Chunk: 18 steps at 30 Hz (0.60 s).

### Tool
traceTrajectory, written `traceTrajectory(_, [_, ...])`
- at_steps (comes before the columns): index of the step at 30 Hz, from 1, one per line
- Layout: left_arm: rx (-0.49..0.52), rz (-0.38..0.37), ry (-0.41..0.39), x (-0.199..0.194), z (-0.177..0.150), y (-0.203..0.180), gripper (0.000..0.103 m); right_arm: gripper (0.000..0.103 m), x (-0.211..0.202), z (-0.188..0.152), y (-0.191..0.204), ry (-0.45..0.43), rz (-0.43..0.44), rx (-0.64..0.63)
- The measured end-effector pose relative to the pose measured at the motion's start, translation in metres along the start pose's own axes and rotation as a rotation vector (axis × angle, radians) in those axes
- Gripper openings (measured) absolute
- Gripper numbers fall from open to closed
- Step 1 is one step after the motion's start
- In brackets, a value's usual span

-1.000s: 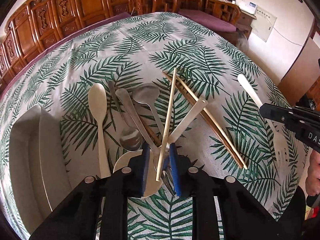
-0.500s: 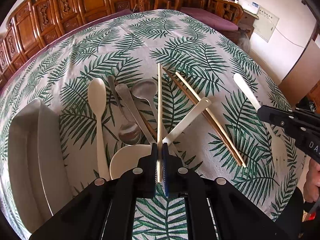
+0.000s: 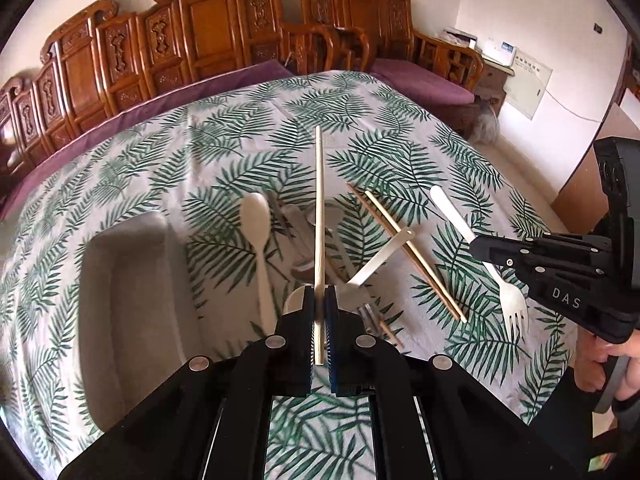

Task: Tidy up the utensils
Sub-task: 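Carry the chopstick with the left gripper into the grey tray and release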

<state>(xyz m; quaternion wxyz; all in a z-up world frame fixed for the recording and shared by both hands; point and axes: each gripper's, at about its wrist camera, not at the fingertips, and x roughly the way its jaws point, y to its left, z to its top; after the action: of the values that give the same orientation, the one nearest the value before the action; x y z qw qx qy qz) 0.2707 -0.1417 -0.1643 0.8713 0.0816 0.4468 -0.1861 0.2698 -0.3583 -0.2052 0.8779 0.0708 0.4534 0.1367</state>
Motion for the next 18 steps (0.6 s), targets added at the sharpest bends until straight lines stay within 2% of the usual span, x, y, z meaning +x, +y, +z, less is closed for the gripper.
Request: traceTrajectory(18, [-0.137, 0.088, -0.007, -0.03, -0.044, 0.103, 0.004, 0.004, 0.013, 0.023, 0.106, -0.005, 0.071, -0.129])
